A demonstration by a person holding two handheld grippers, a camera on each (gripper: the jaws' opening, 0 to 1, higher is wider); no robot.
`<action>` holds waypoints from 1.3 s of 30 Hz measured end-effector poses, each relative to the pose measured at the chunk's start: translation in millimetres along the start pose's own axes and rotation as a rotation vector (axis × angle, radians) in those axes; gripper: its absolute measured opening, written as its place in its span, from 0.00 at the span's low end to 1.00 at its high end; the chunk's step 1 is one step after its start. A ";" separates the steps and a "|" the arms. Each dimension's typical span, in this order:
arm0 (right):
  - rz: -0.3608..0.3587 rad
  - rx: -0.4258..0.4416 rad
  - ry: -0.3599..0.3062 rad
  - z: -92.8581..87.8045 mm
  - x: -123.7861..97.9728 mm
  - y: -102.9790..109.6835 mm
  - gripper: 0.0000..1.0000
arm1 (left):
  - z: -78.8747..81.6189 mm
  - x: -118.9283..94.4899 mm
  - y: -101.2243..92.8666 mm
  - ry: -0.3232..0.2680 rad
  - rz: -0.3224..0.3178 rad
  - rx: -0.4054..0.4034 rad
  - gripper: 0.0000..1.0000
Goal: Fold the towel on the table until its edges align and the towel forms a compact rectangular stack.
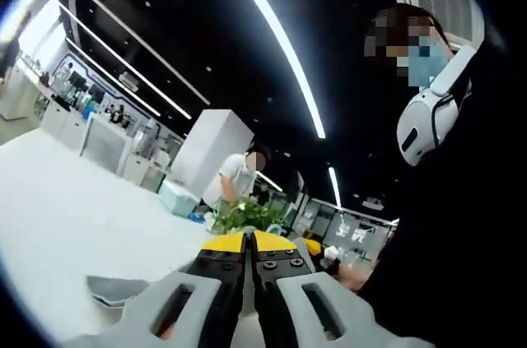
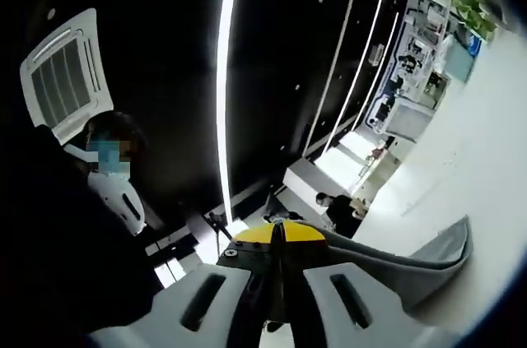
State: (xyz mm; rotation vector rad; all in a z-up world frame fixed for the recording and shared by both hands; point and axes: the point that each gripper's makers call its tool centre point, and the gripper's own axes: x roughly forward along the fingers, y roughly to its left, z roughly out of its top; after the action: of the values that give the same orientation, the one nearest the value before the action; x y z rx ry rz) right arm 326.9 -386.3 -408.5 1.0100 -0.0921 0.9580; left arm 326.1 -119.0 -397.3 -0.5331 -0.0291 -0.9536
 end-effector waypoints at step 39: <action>-0.216 0.107 -0.074 0.3 -24.7 -65.8 0.00 | -31.8 -35.4 54.4 -0.059 0.263 -0.176 0.02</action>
State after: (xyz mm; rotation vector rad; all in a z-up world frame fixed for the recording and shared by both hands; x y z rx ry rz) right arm 359.1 -414.0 -464.6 1.1302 0.0072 0.7344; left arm 341.3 -81.0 -456.8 -0.7088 0.0707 -0.6869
